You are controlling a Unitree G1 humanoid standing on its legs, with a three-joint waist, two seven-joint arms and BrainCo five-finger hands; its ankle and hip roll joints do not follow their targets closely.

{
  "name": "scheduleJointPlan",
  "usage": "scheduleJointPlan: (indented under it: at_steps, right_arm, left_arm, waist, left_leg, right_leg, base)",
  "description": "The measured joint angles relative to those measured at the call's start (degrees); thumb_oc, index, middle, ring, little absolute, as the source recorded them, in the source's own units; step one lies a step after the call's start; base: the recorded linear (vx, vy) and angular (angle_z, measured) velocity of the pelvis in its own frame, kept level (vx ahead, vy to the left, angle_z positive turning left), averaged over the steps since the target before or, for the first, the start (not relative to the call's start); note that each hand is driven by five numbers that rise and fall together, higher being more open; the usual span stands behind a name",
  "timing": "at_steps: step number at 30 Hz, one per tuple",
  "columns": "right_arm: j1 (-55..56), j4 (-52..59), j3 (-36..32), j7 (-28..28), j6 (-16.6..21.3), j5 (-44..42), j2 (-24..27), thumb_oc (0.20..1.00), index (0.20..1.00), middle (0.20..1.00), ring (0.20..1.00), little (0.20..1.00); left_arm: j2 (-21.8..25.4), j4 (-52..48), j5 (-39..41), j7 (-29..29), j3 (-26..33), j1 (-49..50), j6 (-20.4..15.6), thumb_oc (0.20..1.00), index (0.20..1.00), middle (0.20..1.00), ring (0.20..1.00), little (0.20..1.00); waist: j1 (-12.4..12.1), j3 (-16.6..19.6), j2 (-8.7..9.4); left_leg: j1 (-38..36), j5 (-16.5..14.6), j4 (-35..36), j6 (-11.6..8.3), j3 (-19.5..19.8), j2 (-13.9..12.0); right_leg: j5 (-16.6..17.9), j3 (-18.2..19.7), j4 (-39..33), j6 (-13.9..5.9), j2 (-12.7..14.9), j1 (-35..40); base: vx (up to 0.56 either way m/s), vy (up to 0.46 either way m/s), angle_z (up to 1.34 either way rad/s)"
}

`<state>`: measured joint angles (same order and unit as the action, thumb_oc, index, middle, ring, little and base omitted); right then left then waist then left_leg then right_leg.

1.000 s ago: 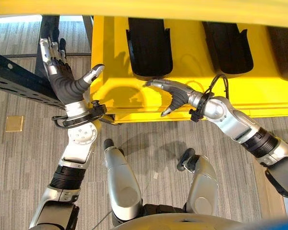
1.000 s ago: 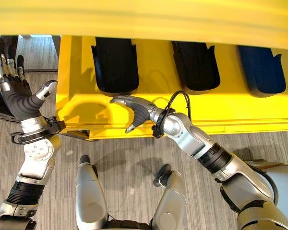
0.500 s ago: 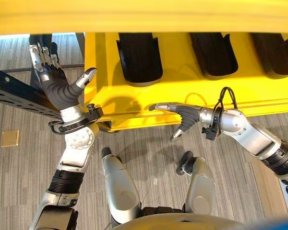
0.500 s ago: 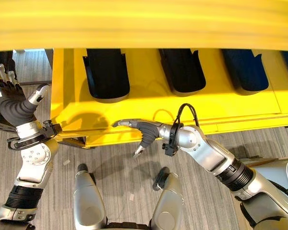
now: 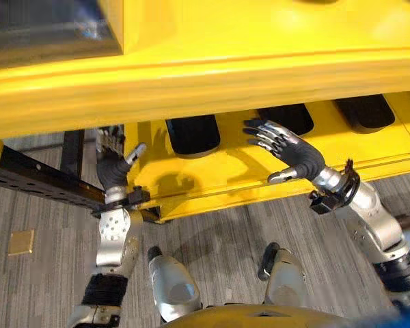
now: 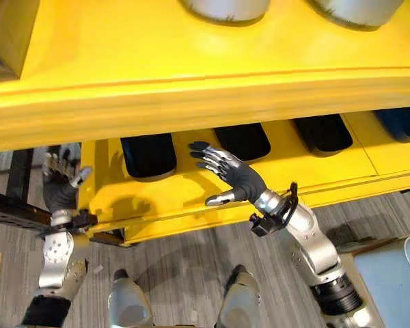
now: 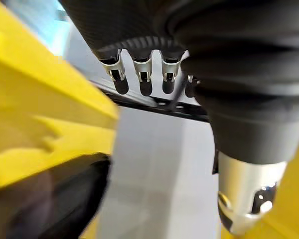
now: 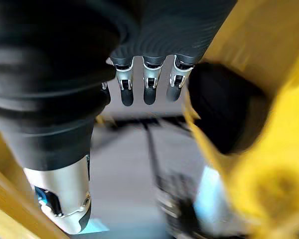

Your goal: Move parts from the plastic box to the shelf.

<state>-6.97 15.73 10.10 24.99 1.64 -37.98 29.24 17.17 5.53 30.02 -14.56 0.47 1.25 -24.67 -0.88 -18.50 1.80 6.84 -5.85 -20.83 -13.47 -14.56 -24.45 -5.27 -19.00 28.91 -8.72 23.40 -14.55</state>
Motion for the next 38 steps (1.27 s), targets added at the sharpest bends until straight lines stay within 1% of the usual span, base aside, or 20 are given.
scheduleJointPlan:
  at_steps: [2,4,7,9,12,13,14,16,17,18,19,20,22,24,26,28,29,31,34,38]
  right_arm:
    - [3.12,-2.45,-4.83,-2.3,-0.21,0.01,-1.72,1.0,1.0,1.0,1.0,1.0]
    - [3.32,-4.13,-7.44,-5.84,-0.68,0.0,-1.21,1.0,1.0,1.0,1.0,1.0]
    - [3.35,-3.82,-6.53,-7.85,-0.72,-0.04,-1.21,1.0,1.0,1.0,1.0,1.0]
    - [3.38,-4.0,-4.67,-8.53,-1.13,-0.04,-1.5,1.0,1.0,1.0,1.0,1.0]
    - [3.34,-4.03,-3.25,-8.72,-1.38,-0.03,-1.56,1.0,1.0,1.0,1.0,1.0]
    - [3.21,-4.01,-3.09,-9.27,-1.5,-0.03,-1.49,1.0,1.0,1.0,1.0,1.0]
    - [3.34,-3.95,-3.14,-9.42,-2.19,-0.04,-1.31,1.0,1.0,1.0,1.0,1.0]
    - [3.3,-3.79,-2.95,-9.57,-3.08,-0.02,-1.3,1.0,1.0,1.0,1.0,1.0]
    - [3.23,-3.69,-2.92,-9.66,-3.42,-0.05,-1.17,1.0,1.0,1.0,1.0,1.0]
    - [3.17,-3.66,-3.21,-9.69,-3.38,-0.16,-0.77,1.0,1.0,1.0,1.0,1.0]
    - [3.52,-3.65,-3.46,-10.12,-3.28,-0.22,-0.8,1.0,1.0,1.0,1.0,1.0]
    - [4.49,-3.35,-3.44,-11.54,-2.72,-1.55,-0.75,1.0,1.0,1.0,1.0,1.0]
    - [6.25,-2.62,-4.07,-13.01,-1.29,-2.34,-0.76,1.0,1.0,1.0,1.0,1.0]
    - [6.01,-3.24,-3.91,-14.8,0.51,-2.36,-1.14,1.0,1.0,1.0,1.0,1.0]
    - [4.48,-3.32,-2.64,-16.01,0.76,-2.3,-1.75,1.0,1.0,1.0,1.0,1.0]
    - [3.28,-3.41,-0.78,-17.35,1.0,-2.22,-1.95,1.0,1.0,1.0,1.0,1.0]
    - [3.41,-3.45,-0.26,-18.39,1.01,-2.21,-2.1,1.0,1.0,1.0,1.0,1.0]
    - [3.87,-3.36,-0.71,-18.68,0.99,-2.21,-2.11,1.0,1.0,1.0,1.0,1.0]
    - [8.24,-1.77,-4.36,-19.34,1.41,-2.22,-2.19,1.0,1.0,1.0,1.0,1.0]
    - [9.11,-1.47,-5.21,-20.42,1.65,-2.23,-2.48,1.0,1.0,1.0,1.0,1.0]
  left_arm:
    - [-2.86,1.73,3.3,2.24,0.93,2.15,0.43,1.0,1.0,1.0,1.0,1.0]
    - [-3.04,1.74,5.28,4.98,1.87,2.71,1.72,1.0,1.0,1.0,1.0,1.0]
    - [-2.71,0.4,4.79,4.79,0.64,0.65,3.36,1.0,1.0,1.0,1.0,1.0]
    - [-2.7,0.09,4.83,1.46,-0.49,-0.38,4.33,1.0,1.0,1.0,1.0,1.0]
    - [-3.0,0.07,5.51,-2.05,-0.89,0.53,4.43,1.0,1.0,1.0,1.0,1.0]
    - [-3.15,0.11,6.21,-3.92,-0.9,1.16,4.35,1.0,1.0,1.0,1.0,1.0]
    - [-3.4,0.17,7.59,-4.22,-0.9,2.16,4.1,1.0,1.0,1.0,1.0,1.0]
    - [-3.34,0.54,7.61,-4.1,-0.64,2.21,3.55,1.0,1.0,1.0,1.0,1.0]
    - [-3.65,0.64,7.6,-4.03,-0.62,2.32,2.9,1.0,1.0,1.0,1.0,1.0]
    - [-3.85,0.75,7.58,-3.39,-0.87,2.34,2.79,1.0,1.0,1.0,1.0,1.0]
    - [-3.85,0.72,7.55,-2.88,-0.98,2.48,2.58,1.0,1.0,1.0,1.0,1.0]
    - [-3.82,0.14,7.67,-0.69,-1.02,4.1,1.55,1.0,1.0,1.0,1.0,1.0]
    - [-3.68,-3.15,7.75,2.84,-1.03,6.38,0.31,1.0,1.0,1.0,1.0,1.0]
    - [-2.9,-3.56,7.81,5.68,-2.32,7.68,-0.97,1.0,1.0,1.0,1.0,1.0]
    - [-2.91,-2.8,7.7,6.12,-3.39,6.82,-1.26,1.0,1.0,1.0,1.0,1.0]
    - [-3.05,-1.87,7.73,7.42,-4.57,5.49,-1.77,1.0,1.0,1.0,1.0,1.0]
    - [-3.03,-2.07,7.75,9.51,-4.52,5.68,-1.96,1.0,1.0,1.0,1.0,1.0]
    - [-2.88,-2.88,9.17,11.36,-4.07,7.04,-1.5,1.0,1.0,1.0,1.0,1.0]
    - [-1.5,-12.92,11.48,17.36,-2.34,15.92,0.63,1.0,1.0,1.0,1.0,1.0]
    - [1.19,-14.61,13.67,20.71,-0.32,15.99,3.98,1.0,1.0,1.0,1.0,1.0]
  waist:
    - [0.62,1.4,-1.67]
    - [1.21,2.56,-2.34]
    - [1.18,2.63,-2.38]
    - [1.49,2.61,-2.5]
    - [1.59,2.87,-2.8]
    - [1.37,3.09,-3.12]
    - [1.62,3.55,-3.53]
    - [0.66,3.67,-2.35]
    - [0.1,3.79,-1.76]
    - [0.18,3.63,-1.68]
    - [0.24,3.46,-1.39]
    - [-0.18,3.53,-1.55]
    - [-0.32,3.98,-2.21]
    - [-1.8,4.18,-2.51]
    - [-2.1,4.52,-2.91]
    - [-1.93,5.75,-4.33]
    - [-1.74,6.48,-4.99]
    - [-2.19,6.96,-4.55]
    - [-2.56,7.9,-3.67]
    - [-3.15,9.55,-2.16]
  left_leg:
    - [-1.48,0.16,1.5,0.07,-0.73,0.55]
    - [-2.0,0.81,2.72,0.32,-1.02,0.36]
    - [-2.26,2.04,2.72,-0.39,-0.34,-0.74]
    - [-3.24,3.95,4.92,1.78,0.01,-1.68]
    - [-6.57,9.07,12.58,7.88,-1.01,-1.68]
    - [-7.92,14.1,17.47,11.97,-3.31,-1.79]
    - [-8.1,21.07,21.91,13.94,-5.94,-1.44]
    - [-6.29,30.75,23.46,12.92,-6.78,-0.78]
    - [-4.72,35.63,23.82,13.94,-6.44,-0.75]
    - [-2.47,32.7,19.95,11.95,-9.56,-1.3]
    - [-1.65,28.06,17.11,9.07,-10.02,-0.72]
    - [-1.38,20.44,11.9,6.8,-10.36,1.5]
    - [-1.05,17.24,11.13,6.98,-9.53,2.18]
    - [-3.53,17.58,14.62,7.22,-6.57,2.8]
    - [-5.15,17.28,16.72,6.87,-6.78,4.19]
    - [-6.21,14.08,18.54,6.91,-7.21,5.5]
    - [-7.05,12.86,19.74,6.1,-7.58,6.44]
    - [-7.75,12.52,20.34,6.39,-8.12,7.38]
    - [-10.24,12.47,22.83,6.37,-8.66,8.7]
    - [-11.01,12.45,25.0,6.2,-9.04,10.3]
  right_leg:
    - [0.72,-0.08,-1.66,-0.48,0.09,1.38]
    - [0.34,-0.1,-1.27,-0.29,-0.35,1.36]
    - [-3.04,0.13,4.25,0.43,-0.3,-0.72]
    - [-6.65,-0.17,7.85,1.59,-0.98,-1.1]
    - [-8.6,-0.95,8.56,3.32,-2.0,-1.21]
    - [-9.44,-1.31,9.4,4.73,-2.84,-2.46]
    - [-9.74,-2.31,9.59,5.83,-3.35,-3.63]
    - [-9.79,-2.79,9.38,6.75,-3.5,-4.88]
    - [-9.5,-4.2,8.39,8.26,-3.55,-4.82]
    - [-9.07,-6.32,7.06,9.23,-2.27,-3.61]
    - [-8.67,-7.24,5.88,9.34,-2.43,-2.67]
    - [-7.93,-9.0,3.61,9.03,-3.46,-0.35]
    - [-7.09,-10.53,0.44,8.46,-4.72,2.34]
    - [-6.17,-9.71,-2.37,7.42,-6.37,4.33]
    - [-5.04,-8.6,-4.09,6.49,-6.41,5.29]
    - [-3.32,-7.52,-5.56,5.14,-6.32,5.47]
    - [-1.46,-7.1,-7.76,3.88,-6.31,6.32]
    - [1.1,-6.97,-11.09,3.39,-6.25,7.86]
    - [5.17,-7.79,-18.92,1.78,-7.18,12.7]
    - [9.12,-8.59,-25.72,0.62,-7.11,15.5]
  base:
    - [0.06,-0.053,-0.03]
    - [0.08,-0.276,0.01]
    - [0.11,-0.313,0.07]
    - [0.18,-0.252,0.11]
    - [0.08,-0.085,0.03]
    - [-0.03,-0.143,0.07]
    - [-0.06,-0.124,0.09]
    - [-0.13,-0.144,0.19]
    - [-0.18,-0.185,0.36]
    - [-0.14,-0.161,0.45]
    - [-0.1,-0.126,0.48]
    - [-0.03,-0.037,0.44]
    - [0.03,0.132,0.47]
    - [0.03,0.224,0.15]
    - [0.03,0.316,0.05]
    - [-0.01,0.218,-0.01]
    - [-0.06,0.162,-0.07]
    - [-0.06,0.197,-0.05]
    - [-0.01,0.105,0.01]
    - [0.0,0.035,0.05]
